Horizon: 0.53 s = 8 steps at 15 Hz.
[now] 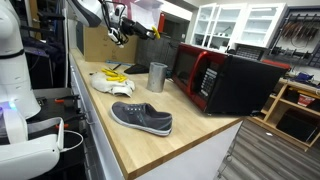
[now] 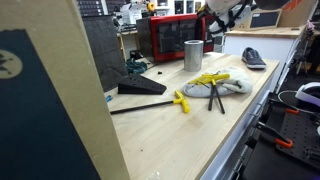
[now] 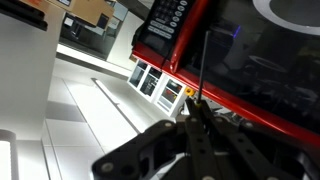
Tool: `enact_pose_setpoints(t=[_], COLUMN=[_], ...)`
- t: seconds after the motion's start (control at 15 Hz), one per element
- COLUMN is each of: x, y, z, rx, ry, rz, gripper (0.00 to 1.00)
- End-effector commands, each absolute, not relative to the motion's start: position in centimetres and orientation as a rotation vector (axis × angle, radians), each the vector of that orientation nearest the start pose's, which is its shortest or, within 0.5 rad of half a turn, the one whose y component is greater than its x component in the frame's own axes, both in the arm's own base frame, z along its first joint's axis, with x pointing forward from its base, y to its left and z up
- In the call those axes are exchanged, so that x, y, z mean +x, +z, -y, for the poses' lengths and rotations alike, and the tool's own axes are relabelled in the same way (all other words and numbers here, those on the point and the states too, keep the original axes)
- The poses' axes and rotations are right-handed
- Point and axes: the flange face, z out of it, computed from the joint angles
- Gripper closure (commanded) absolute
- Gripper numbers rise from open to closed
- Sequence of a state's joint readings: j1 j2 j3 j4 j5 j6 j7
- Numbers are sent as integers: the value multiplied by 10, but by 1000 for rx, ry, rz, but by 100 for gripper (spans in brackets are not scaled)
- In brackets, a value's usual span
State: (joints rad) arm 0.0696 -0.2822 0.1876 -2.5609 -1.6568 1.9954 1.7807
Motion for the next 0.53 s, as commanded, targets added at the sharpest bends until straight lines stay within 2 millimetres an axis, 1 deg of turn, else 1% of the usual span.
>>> enact_pose_setpoints(t=[0.0,0.2,0.33,0.47], x=[438,452,465,480], y=[386,373,364,361], z=[-40,-31,-25,-21], rx=[1834,1908,1923,1928], ry=[1173,1094,1067,1050], rz=[492,507,525,551], gripper=[99,99,99,99])
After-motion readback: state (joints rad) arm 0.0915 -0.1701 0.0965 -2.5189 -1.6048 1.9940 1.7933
